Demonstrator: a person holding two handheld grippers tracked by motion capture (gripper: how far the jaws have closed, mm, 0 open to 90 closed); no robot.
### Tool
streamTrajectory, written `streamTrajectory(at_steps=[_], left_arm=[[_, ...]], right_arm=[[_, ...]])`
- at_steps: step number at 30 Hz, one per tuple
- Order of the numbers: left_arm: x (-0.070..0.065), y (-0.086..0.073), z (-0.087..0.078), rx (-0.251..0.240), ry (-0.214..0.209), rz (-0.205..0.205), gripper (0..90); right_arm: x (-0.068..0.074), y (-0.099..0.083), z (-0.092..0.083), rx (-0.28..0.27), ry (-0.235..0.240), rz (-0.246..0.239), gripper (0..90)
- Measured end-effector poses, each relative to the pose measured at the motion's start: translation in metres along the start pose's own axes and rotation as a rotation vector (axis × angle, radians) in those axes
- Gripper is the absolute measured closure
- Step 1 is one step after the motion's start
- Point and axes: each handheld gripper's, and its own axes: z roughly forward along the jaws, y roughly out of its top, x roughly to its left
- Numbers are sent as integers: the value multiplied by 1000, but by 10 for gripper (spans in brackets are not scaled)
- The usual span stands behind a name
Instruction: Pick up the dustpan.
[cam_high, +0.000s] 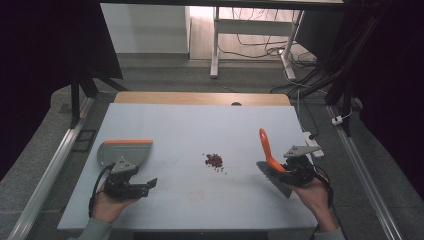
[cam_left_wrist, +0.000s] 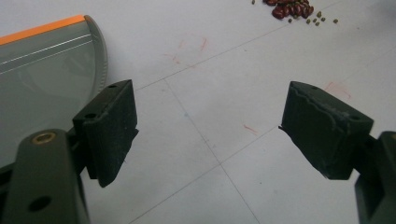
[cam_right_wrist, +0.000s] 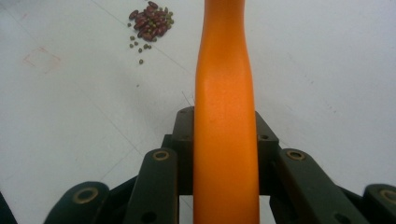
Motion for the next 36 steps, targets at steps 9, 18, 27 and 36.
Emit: streamTrajectory(at_steps=[9, 18, 27, 36], left_arm=[[-1, 4, 0, 3, -4, 16, 189], [-4, 7, 2, 23, -18, 31, 190], [1, 12, -1, 19, -10, 10, 195], [0, 17, -6, 23, 12, 36, 198]], right_arm=[[0, 3, -2, -26, 11, -11, 709], [-1, 2, -1, -30, 7, -7, 709], [-4, 3, -3, -36, 3, -2, 709], [-5, -3, -4, -33, -4, 13, 709]])
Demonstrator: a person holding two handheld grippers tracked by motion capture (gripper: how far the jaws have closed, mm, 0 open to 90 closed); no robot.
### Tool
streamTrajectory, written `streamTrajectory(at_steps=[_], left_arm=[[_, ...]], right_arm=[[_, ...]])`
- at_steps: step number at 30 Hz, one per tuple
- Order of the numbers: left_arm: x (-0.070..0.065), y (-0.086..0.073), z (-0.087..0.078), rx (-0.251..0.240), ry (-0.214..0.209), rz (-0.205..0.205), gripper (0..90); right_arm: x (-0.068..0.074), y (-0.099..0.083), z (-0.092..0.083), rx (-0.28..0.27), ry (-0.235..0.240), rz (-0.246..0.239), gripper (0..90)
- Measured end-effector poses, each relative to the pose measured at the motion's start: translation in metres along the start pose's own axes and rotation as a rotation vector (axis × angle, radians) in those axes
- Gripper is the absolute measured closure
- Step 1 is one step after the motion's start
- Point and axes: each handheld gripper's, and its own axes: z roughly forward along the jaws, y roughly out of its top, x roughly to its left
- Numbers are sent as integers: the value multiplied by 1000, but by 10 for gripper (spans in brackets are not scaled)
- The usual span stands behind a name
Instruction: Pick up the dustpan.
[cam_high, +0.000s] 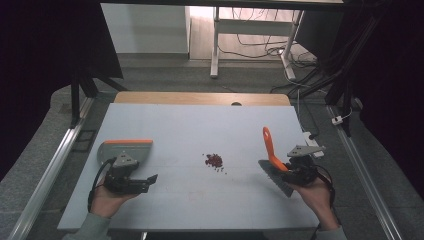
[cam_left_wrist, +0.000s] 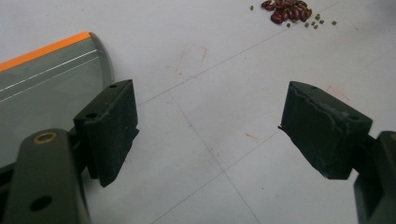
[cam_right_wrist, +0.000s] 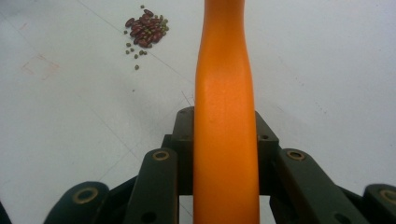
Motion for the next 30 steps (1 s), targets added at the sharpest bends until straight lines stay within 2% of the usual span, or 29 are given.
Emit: streamTrajectory(at_steps=[8, 9, 10, 15, 19, 30], left_arm=[[-5, 4, -4, 26, 6, -7, 201], [-5, 7, -7, 30, 25, -14, 201], [-5, 7, -7, 30, 25, -14, 201], [0, 16, -19, 30, 52, -49, 201], [3, 18, -22, 35, 65, -50, 202], [21, 16, -35, 76, 91, -66, 201]], right_arm=[[2, 3, -2, 3, -13, -13, 709], [2, 3, -3, -1, -12, -13, 709], [1, 4, -4, -4, -13, -13, 709], [1, 4, -5, -6, -19, -22, 709], [1, 4, -6, -4, -21, -15, 709], [6, 6, -4, 1, -22, -29, 709]])
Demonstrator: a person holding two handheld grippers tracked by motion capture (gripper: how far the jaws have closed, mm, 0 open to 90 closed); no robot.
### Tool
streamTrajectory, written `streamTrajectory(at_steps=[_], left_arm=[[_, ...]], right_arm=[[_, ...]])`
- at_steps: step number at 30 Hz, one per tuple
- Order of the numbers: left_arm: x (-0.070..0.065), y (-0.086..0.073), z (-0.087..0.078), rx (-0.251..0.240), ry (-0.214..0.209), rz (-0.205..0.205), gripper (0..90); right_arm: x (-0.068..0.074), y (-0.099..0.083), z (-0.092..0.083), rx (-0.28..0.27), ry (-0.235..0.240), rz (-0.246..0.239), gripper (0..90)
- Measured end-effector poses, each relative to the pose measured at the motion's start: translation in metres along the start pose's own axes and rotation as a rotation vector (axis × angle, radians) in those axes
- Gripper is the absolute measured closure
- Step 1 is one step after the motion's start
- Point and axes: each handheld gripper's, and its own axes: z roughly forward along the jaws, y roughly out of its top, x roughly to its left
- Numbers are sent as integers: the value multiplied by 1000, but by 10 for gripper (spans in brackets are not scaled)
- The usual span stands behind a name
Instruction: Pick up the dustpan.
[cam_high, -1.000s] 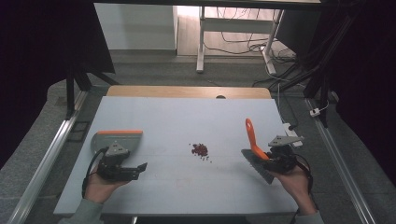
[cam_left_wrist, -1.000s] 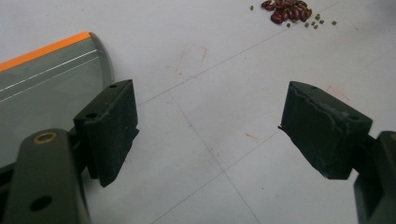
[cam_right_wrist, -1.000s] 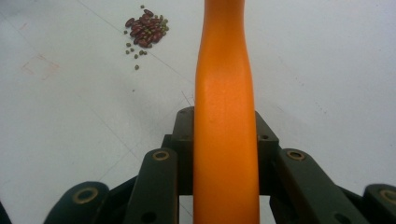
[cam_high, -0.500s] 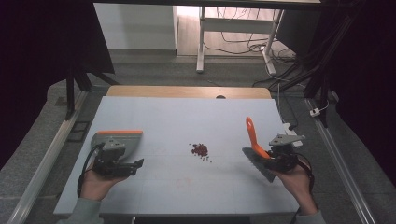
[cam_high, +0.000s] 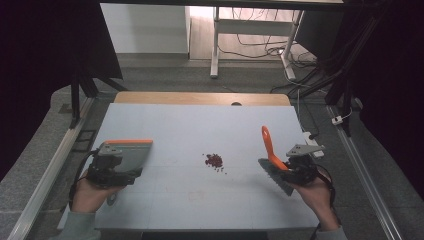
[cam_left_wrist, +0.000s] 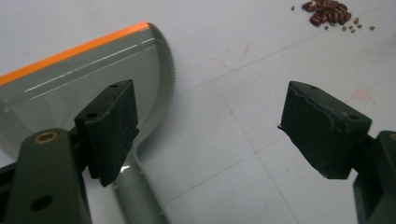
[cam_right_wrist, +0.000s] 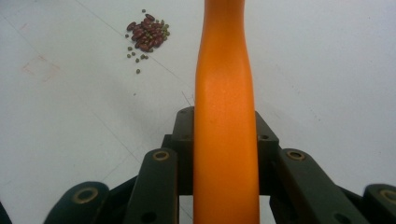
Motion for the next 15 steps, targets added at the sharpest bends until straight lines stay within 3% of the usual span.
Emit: streamTrajectory(at_steps=[4, 8, 11, 15], left_arm=[[7, -2, -8, 2, 18, -16, 202], [18, -8, -9, 41, 49, -52, 202], [22, -11, -7, 53, 51, -65, 200], [31, -17, -2, 84, 44, -110, 199]], right_arm=[[1, -1, 3, 11, -6, -3, 709], [1, 0, 4, 15, -7, -2, 709], [0, 0, 4, 15, -9, 0, 709], [0, -2, 7, 23, -11, 4, 709]])
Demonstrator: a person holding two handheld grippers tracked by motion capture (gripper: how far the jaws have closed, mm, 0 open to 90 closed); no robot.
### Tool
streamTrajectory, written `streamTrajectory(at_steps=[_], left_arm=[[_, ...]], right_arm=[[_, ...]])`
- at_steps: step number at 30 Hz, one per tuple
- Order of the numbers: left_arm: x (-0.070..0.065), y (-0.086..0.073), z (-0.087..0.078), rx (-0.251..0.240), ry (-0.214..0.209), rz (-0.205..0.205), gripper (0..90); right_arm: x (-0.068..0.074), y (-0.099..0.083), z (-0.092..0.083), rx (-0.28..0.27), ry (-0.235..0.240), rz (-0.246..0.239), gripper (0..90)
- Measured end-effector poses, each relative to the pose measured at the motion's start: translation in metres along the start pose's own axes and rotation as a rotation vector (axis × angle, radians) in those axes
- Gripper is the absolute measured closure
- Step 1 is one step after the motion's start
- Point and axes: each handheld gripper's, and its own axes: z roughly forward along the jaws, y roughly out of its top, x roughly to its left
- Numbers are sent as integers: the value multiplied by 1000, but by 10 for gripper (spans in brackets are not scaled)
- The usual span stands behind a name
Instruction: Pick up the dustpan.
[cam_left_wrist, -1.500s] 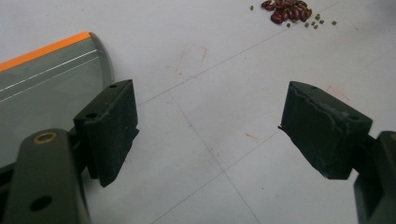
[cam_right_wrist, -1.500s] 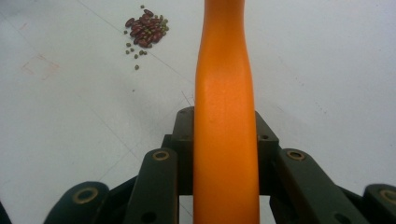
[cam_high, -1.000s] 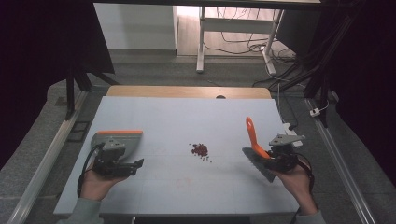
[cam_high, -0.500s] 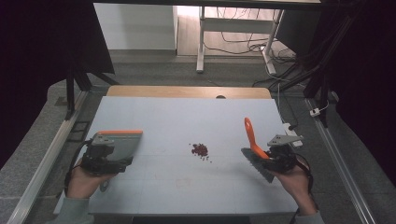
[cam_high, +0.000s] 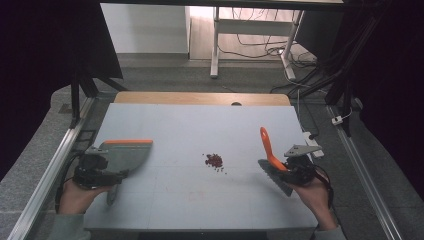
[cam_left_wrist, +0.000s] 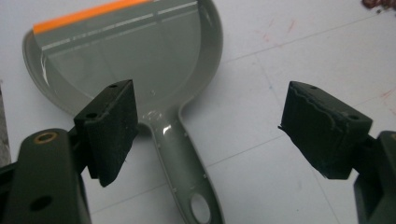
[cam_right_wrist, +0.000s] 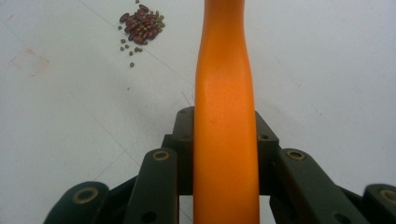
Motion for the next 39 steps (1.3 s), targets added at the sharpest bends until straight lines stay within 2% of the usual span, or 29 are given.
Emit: streamTrajectory(at_steps=[1, 4, 7, 15, 16, 24, 26, 28, 32, 35, 39], left_arm=[[0, 0, 0, 0, 0, 0, 198], [5, -3, 7, 27, -36, -22, 192], [9, -5, 14, 56, -29, -48, 188], [17, -13, 31, 113, -37, -87, 177], [19, -14, 36, 127, -31, -102, 177], [25, -18, 47, 125, -19, -138, 182], [27, -18, 46, 107, -16, -153, 197], [27, -19, 44, 110, -18, -160, 217], [26, -20, 38, 103, -11, -157, 218], [26, -23, 39, 119, -8, -161, 219], [26, -24, 49, 151, -20, -165, 214]], right_arm=[[0, 0, 1, 2, 0, -4, 709], [2, 0, 3, 9, 2, -9, 709], [3, 0, 4, 12, 2, -17, 709], [3, 0, 5, 14, -3, -15, 709], [3, -1, 5, 15, -2, -15, 709], [3, -1, 7, 20, -7, -15, 709], [4, -1, 7, 24, -6, -15, 709], [4, -1, 8, 22, -5, -24, 709], [4, -1, 8, 22, -7, -25, 709], [3, -1, 8, 23, -10, -22, 709], [4, -1, 9, 27, -9, -21, 709]])
